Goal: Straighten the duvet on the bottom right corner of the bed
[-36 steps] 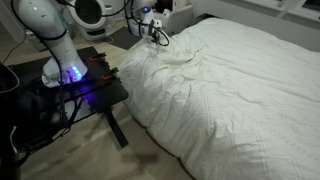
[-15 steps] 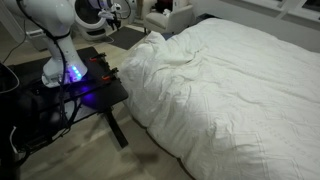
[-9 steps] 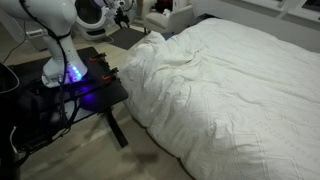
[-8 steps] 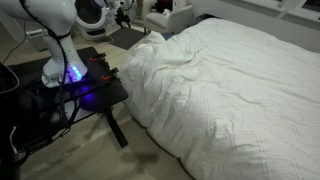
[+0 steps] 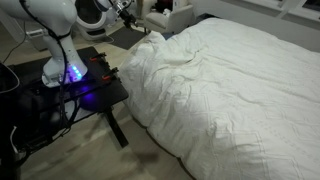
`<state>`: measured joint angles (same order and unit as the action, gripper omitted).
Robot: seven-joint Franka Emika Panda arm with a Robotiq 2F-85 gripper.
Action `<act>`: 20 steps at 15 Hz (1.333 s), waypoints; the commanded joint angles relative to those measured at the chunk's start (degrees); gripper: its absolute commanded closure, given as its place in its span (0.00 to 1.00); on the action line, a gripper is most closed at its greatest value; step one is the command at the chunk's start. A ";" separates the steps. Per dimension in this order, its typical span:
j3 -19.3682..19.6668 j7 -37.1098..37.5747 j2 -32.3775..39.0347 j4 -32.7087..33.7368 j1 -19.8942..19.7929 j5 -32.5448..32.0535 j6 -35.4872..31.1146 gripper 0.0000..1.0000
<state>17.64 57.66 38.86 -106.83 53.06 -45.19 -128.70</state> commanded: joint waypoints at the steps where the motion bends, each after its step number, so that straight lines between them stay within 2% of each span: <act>1: -3.17 5.00 -2.92 -2.76 -4.78 -6.87 2.53 0.00; 6: -8.42 5.31 -2.21 -1.67 -13.98 -15.10 2.22 0.00; 8: -12.59 3.96 -2.56 -2.06 -18.26 -15.88 0.12 0.00; 9: -13.41 5.52 -0.79 -0.32 -18.81 -16.86 2.93 0.00; 11: -15.50 5.33 -0.77 -0.36 -20.99 -17.08 2.43 0.00; 14: -15.97 5.30 -0.82 -0.37 -21.01 -17.03 2.38 0.00; 17: -16.04 14.50 0.43 2.24 -22.30 -20.10 1.93 0.00; 20: -16.11 23.64 2.10 5.56 -24.18 -24.48 4.23 0.00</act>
<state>2.63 74.07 39.05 -105.08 31.31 -66.06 -127.25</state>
